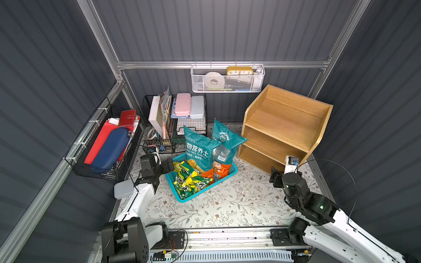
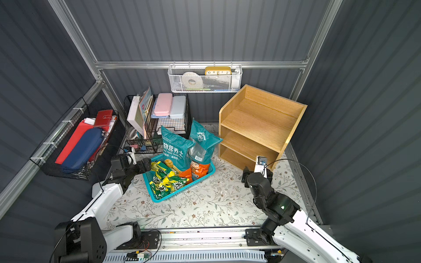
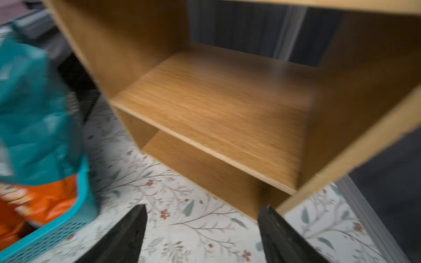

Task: Take down the fertilizer bag from the shelf
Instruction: Reset both arms

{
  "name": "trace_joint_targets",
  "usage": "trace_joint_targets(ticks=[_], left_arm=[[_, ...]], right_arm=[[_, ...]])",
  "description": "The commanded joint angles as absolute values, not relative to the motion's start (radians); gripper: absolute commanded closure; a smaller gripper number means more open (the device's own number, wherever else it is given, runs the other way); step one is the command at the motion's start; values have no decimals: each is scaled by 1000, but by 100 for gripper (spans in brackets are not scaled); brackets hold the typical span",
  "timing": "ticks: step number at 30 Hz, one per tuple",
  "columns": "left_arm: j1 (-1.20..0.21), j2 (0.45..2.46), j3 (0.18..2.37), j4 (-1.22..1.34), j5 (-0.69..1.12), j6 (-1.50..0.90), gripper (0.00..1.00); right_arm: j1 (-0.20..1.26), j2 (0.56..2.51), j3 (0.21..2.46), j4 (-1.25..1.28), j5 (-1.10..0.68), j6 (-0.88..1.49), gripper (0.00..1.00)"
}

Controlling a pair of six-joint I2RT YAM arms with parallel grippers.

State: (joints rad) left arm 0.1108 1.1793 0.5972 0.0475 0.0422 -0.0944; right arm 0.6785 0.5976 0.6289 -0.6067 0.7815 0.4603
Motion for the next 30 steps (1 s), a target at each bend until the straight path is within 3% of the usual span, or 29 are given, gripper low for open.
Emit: trace_joint_targets(ticks=[1,5,14,23,30], left_arm=[[109,1208,593,122,25,-76,1],[109,1220,594,129,24,-79,1],[109,1254,570,188,31,-81,1],[109,1339,545,277,62,-63,1],[108,1412,507,414,59,-29,1]], right_arm=[[587,595,597,-625,883,498,16],[454,597,565,-533,917,383,14],[-40,740,383,-36,296,298,14],[-68,1031,375,228,130,147,9],[-69,1142,368,391,-17,56,8]])
